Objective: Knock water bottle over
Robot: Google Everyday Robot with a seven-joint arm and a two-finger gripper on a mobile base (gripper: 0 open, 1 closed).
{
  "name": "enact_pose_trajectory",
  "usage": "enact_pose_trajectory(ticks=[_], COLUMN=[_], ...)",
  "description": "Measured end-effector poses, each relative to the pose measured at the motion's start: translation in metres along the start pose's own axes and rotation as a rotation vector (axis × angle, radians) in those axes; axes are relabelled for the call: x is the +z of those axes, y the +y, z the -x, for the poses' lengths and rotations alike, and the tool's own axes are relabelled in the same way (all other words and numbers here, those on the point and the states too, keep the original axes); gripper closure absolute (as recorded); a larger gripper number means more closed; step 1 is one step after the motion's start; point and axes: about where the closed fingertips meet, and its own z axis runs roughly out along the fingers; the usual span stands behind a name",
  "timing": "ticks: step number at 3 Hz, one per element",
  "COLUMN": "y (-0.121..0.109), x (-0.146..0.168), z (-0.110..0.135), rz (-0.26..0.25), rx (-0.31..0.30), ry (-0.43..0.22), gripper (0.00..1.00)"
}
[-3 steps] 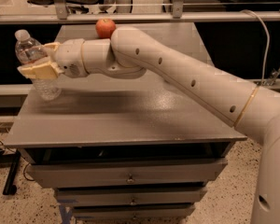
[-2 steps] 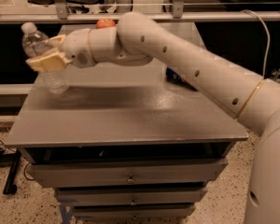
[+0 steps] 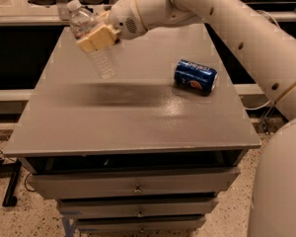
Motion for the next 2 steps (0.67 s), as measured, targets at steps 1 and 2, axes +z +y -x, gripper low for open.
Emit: enact_pose_trajectory(ticks=[1,2], y=[-0.014,-0.009], x=[-0.030,-0.033], z=[-0.010,-0.033], rz=[-0.005,0.041], rx=[-0.002,-0.030], ry=[0.184,0.416], gripper=[1.00,1.00])
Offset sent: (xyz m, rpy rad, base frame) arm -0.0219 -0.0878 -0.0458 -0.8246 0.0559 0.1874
